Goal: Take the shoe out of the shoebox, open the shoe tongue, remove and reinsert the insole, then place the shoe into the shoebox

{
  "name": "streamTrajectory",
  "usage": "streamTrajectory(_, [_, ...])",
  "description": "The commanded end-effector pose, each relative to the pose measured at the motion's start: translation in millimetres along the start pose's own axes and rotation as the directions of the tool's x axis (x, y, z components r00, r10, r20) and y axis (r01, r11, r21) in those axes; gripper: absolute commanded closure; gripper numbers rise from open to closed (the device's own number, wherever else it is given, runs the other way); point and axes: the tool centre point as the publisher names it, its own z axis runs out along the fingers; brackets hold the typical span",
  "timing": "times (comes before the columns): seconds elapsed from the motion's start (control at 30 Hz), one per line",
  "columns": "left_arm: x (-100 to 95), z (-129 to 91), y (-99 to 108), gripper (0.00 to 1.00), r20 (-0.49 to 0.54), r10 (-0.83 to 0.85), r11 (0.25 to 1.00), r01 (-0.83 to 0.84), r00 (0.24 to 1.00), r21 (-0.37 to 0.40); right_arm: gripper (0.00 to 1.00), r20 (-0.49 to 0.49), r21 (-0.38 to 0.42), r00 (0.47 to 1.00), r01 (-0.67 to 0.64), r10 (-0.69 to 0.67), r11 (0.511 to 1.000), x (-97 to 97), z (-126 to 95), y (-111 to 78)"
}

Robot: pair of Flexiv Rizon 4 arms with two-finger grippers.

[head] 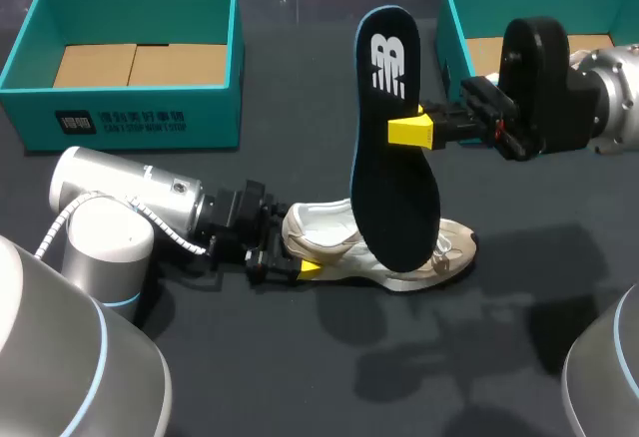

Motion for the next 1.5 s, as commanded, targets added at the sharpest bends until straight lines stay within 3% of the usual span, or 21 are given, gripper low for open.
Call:
streamTrajectory(0.03, [1.0, 0.3, 1.1, 1.0, 0.002, 0.0, 1.0, 0.0, 1.0, -0.001, 1.0, 0.113, -0.007, 0.994, 0.001, 0.0, 1.0, 11.9, -2.8, -4.1])
streamTrajectory(0.2, [1.0, 0.3, 1.1, 1.0, 0.002, 0.0, 1.0, 0.0, 1.0, -0.001, 1.0, 0.113, -0.007, 0.994, 0.001, 0.0, 1.0, 11.9, -2.8, -4.1])
streamTrajectory(0.33, [1.0, 0.3, 1.1, 1.0, 0.002, 0.0, 1.0, 0.0, 1.0, -0.001, 1.0, 0.106, 0.002, 0.994, -0.002, 0.002, 1.0, 8.2, -3.1, -27.7])
streamTrajectory(0.57, [1.0, 0.3, 1.1, 1.0, 0.002, 0.0, 1.0, 0.0, 1.0, -0.001, 1.0, 0.09, 0.01, 0.996, 0.005, -0.006, 1.0, 21.8, -4.0, -54.2])
streamTrajectory(0.93, [1.0, 0.3, 1.1, 1.0, 0.002, 0.0, 1.0, 0.0, 1.0, -0.001, 1.0, 0.09, 0.01, 0.996, 0.005, -0.006, 1.0, 21.8, -4.0, -54.2])
streamTrajectory(1.2, [1.0, 0.3, 1.1, 1.0, 0.002, 0.0, 1.0, 0.0, 1.0, -0.001, 1.0, 0.101, 0.017, 0.995, 0.013, -0.015, 1.0, 31.1, -3.5, -78.1])
streamTrajectory(1.5, [1.5, -0.3, 0.9, 1.0, 0.001, 0.002, 1.0, -0.002, 1.0, -0.004, 1.0, 0.106, 0.025, 0.994, 0.006, -0.008, 1.0, 33.6, -2.9, -81.1])
